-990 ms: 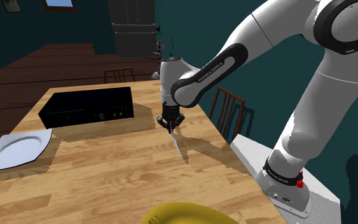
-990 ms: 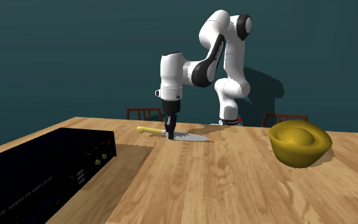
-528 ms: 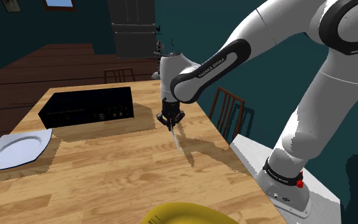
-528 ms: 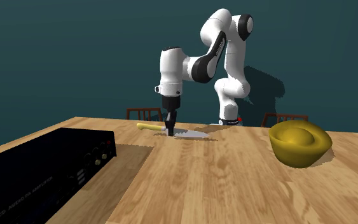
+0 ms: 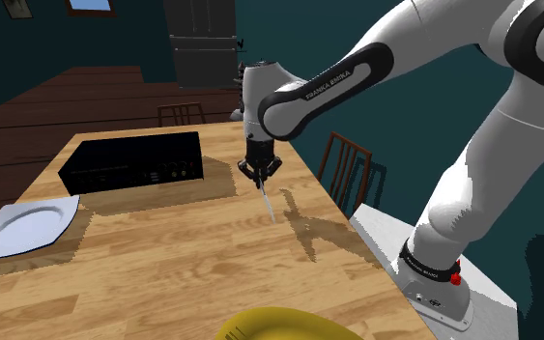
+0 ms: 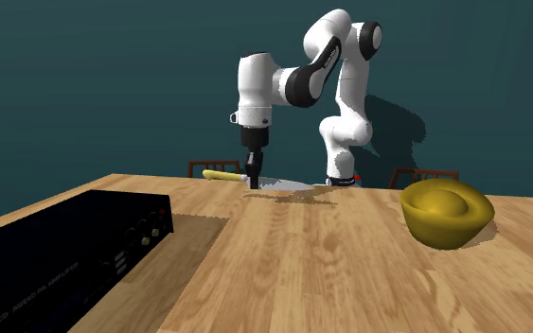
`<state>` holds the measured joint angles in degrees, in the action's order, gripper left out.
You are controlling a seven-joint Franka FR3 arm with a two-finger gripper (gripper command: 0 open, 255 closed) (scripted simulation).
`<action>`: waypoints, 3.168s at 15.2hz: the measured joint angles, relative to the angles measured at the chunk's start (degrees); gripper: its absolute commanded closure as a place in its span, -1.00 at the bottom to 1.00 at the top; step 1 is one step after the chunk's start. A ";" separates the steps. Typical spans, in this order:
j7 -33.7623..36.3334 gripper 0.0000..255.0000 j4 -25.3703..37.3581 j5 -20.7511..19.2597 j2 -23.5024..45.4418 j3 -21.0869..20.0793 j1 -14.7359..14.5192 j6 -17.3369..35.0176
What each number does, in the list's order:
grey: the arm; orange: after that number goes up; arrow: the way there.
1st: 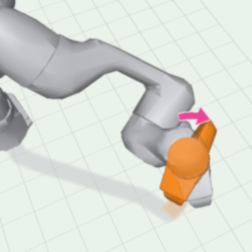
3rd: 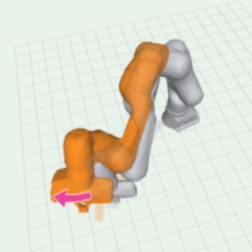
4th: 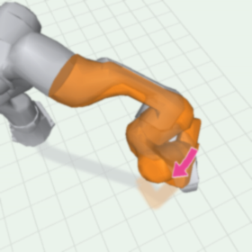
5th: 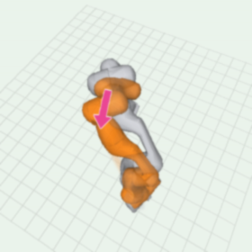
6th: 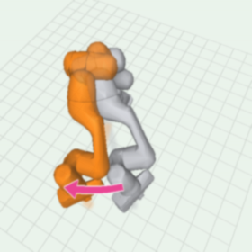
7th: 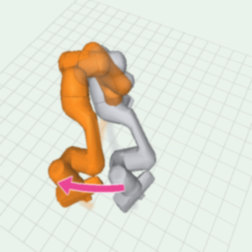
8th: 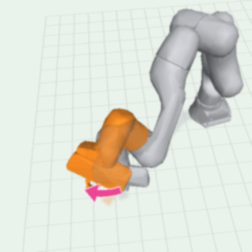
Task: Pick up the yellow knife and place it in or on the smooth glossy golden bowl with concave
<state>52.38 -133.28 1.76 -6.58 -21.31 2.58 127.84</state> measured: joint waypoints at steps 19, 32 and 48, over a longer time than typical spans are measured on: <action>-1.56 1.00 9.60 1.77 -5.71 1.05 -0.06 -15.02; 7.71 1.00 2.83 7.96 -16.91 -5.21 -6.51 -18.40; 27.62 1.00 2.91 16.81 -22.97 -19.97 -15.89 -21.35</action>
<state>80.00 -130.36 18.57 -29.56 -41.27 -13.32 106.50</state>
